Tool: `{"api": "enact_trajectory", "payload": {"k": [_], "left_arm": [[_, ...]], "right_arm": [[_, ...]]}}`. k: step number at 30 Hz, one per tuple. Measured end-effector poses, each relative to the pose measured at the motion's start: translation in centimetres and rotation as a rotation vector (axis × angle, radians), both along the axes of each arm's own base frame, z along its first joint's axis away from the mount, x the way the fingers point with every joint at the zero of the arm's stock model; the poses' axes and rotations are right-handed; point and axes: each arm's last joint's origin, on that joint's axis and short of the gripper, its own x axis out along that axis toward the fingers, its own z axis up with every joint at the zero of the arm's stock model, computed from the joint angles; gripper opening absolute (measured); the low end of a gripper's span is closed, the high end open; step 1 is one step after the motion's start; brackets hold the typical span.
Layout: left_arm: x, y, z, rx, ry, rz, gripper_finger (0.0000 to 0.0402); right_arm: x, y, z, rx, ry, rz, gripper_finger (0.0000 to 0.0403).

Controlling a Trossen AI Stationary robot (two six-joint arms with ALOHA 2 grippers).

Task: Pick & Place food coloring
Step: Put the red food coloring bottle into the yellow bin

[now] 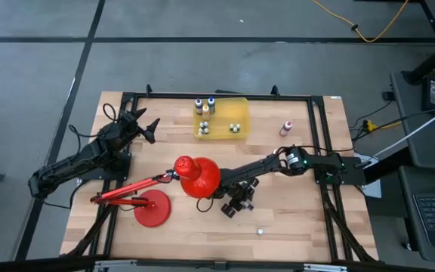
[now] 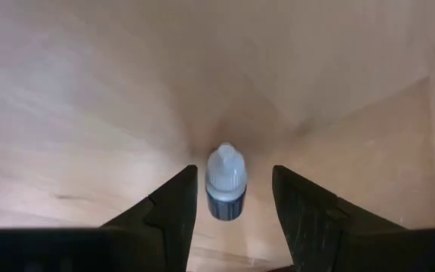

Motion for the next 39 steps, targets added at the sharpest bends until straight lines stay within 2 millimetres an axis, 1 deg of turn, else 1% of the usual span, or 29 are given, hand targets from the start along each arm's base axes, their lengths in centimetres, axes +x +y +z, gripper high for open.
{"api": "enact_trajectory", "payload": {"k": [17,21,28,31,35,39], "left_arm": [[0.0,0.0,0.0,0.000,0.000,0.000,0.0364],[0.0,0.0,0.0,0.000,0.001,0.000,0.0365],[0.0,0.0,0.0,0.000,0.000,0.000,0.0364],[0.0,0.0,0.0,0.000,0.001,0.000,0.0365],[0.0,0.0,0.0,0.000,0.000,0.000,0.0363],[0.0,0.0,0.0,0.000,0.000,-0.001,0.0365]], "right_arm": [[0.3,0.7,-0.2,0.041,-0.062,0.058,0.0170],[0.3,0.9,-0.1,0.040,-0.070,0.064,0.0148],[0.1,1.2,-0.1,0.045,-0.052,0.063,0.0083],[-0.2,1.2,0.0,0.043,-0.031,0.068,0.0062],[-0.7,1.3,0.5,0.034,-0.001,0.101,0.0060],[-1.1,1.3,2.1,0.008,-0.013,0.121,0.0070]]}}
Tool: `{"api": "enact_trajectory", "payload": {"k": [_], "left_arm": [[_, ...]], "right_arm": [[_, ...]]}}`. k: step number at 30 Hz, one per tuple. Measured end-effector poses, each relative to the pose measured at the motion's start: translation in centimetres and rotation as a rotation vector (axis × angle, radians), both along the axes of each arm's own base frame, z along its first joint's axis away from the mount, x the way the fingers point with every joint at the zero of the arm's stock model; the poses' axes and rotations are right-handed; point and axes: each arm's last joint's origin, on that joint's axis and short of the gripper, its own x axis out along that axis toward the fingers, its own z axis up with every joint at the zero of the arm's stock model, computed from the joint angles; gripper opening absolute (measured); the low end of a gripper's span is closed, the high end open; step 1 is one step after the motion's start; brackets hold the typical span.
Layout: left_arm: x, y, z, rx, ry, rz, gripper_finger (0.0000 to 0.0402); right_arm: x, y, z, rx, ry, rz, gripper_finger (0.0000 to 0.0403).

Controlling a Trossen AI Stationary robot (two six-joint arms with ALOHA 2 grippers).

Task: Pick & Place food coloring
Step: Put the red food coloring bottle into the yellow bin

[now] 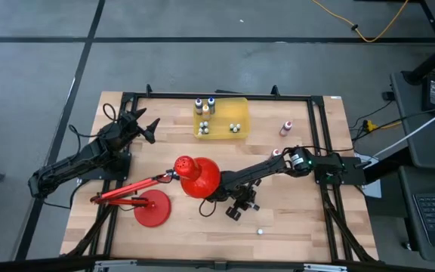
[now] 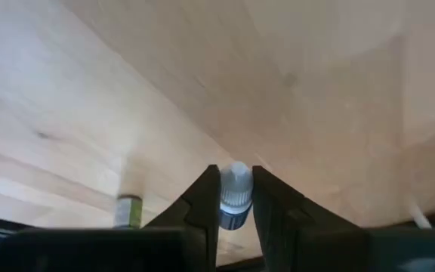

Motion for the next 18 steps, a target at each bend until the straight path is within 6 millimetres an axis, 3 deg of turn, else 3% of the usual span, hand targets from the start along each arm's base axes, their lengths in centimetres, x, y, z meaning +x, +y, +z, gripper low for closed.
{"api": "enact_trajectory", "payload": {"k": [10,18], "left_arm": [[0.0,0.0,0.0,0.000,0.000,0.000,0.0365],[0.0,0.0,0.0,0.000,0.000,0.000,0.0364]], "right_arm": [[-4.3,-1.1,4.1,-0.111,-0.070,-0.079,0.0066],[-7.0,-2.6,7.3,-0.186,-0.284,-0.120,0.0063]]}}
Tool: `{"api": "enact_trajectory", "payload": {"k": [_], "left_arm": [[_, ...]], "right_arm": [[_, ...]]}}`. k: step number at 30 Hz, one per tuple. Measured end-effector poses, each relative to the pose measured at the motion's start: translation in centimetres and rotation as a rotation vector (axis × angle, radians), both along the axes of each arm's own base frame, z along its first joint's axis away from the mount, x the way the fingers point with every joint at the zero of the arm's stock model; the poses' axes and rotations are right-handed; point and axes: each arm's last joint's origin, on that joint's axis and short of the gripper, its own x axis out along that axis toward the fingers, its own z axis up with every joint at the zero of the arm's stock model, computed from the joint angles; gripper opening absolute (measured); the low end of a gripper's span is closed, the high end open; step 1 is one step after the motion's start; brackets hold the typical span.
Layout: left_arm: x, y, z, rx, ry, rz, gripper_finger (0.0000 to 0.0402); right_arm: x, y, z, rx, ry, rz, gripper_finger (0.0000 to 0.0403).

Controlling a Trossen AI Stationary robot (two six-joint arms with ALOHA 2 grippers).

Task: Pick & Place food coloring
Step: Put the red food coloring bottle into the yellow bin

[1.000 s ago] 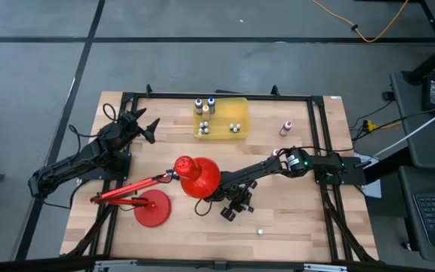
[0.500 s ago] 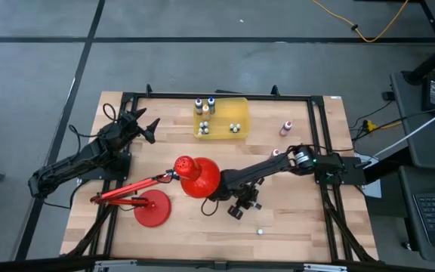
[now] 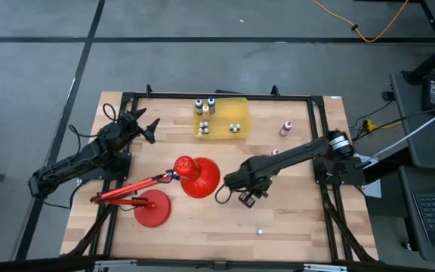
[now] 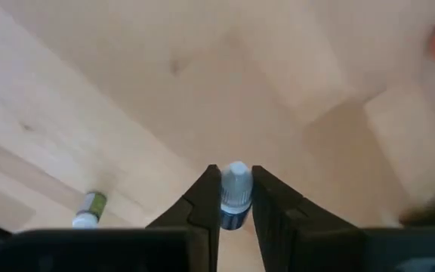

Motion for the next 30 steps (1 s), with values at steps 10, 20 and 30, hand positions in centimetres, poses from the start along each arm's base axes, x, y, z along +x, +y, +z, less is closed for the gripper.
{"api": "enact_trajectory", "payload": {"k": [10,20,30], "left_arm": [[0.0,0.0,0.0,0.000,0.000,0.000,0.0365],[0.0,0.0,0.0,0.000,0.000,0.000,0.0365],[0.0,0.0,0.0,0.000,0.000,0.000,0.0365]], "right_arm": [[-1.9,-5.7,3.8,-0.178,-0.276,0.021,0.0064],[-2.0,-11.0,4.0,-0.322,-0.539,0.105,0.0065],[-0.2,-15.5,4.0,-0.419,-0.746,0.116,0.0066]]}}
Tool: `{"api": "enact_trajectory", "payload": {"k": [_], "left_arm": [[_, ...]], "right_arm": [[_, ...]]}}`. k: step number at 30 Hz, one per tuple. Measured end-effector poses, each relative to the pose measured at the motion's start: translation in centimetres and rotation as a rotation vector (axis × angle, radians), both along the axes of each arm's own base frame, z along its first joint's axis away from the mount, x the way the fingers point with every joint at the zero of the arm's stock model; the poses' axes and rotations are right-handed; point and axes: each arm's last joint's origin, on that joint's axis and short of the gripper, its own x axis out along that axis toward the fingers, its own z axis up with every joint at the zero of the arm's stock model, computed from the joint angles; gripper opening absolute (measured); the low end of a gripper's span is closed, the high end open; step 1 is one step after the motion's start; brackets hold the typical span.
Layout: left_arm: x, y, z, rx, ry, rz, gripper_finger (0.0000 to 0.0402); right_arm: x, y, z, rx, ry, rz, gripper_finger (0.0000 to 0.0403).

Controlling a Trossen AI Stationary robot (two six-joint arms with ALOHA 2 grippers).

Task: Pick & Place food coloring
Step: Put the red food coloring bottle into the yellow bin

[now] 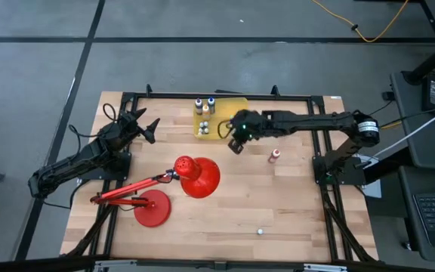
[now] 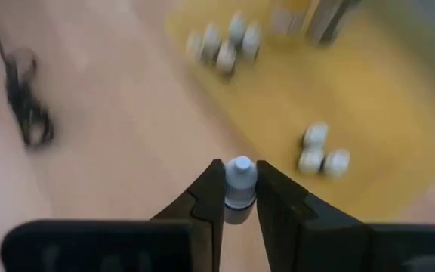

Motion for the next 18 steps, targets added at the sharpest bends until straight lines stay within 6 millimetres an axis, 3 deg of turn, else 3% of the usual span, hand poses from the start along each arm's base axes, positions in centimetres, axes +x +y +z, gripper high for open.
{"api": "enact_trajectory", "payload": {"k": [5,11,18], "left_arm": [[0.0,0.0,0.0,0.000,0.000,0.000,0.0364],[0.0,0.0,0.0,0.000,0.000,0.000,0.0365],[0.0,0.0,0.0,0.000,0.000,0.000,0.0364]], "right_arm": [[1.4,-2.6,-0.1,-0.031,-0.133,-0.049,0.0065],[3.2,-5.4,-2.6,0.003,-0.201,-0.074,0.0065],[3.9,-7.9,-5.7,0.003,-0.158,-0.123,0.0067]]}}
